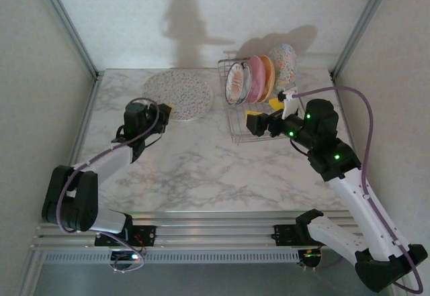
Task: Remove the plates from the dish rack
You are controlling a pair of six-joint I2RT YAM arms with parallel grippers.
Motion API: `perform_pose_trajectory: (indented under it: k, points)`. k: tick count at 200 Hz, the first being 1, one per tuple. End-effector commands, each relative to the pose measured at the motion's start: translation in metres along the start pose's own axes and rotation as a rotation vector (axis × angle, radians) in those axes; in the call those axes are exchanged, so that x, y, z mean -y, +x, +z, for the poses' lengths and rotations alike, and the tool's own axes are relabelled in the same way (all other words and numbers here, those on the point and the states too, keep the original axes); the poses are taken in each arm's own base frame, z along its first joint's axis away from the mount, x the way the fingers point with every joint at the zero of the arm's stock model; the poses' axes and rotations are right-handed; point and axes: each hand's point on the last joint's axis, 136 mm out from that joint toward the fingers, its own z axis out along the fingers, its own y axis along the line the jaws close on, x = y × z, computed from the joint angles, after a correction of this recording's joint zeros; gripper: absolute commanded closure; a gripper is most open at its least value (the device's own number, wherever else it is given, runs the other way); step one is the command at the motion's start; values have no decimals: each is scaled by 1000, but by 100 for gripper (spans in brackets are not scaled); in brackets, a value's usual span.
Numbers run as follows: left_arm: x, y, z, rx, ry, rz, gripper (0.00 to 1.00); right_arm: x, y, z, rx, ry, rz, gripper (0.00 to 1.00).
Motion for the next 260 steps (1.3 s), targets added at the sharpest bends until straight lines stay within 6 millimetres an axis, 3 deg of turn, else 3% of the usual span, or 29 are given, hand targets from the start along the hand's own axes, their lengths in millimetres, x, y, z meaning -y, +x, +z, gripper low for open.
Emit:
perform_pose_trajectory:
  k: [1,60,160,260]
  points:
    - [24,-18,-1,62,116,7,100,-7,-4,6,20,-21,-48,1]
    - [-12,-24,39,20,53,-16,100,-24,0,22,2,-73,-53,1]
    - [-29,-34,99,-34,14,-1,100,-26,0,32,-7,-78,-32,1]
    - [-42,-41,128,-59,-14,-5,100,-25,2,35,-16,-79,-25,1]
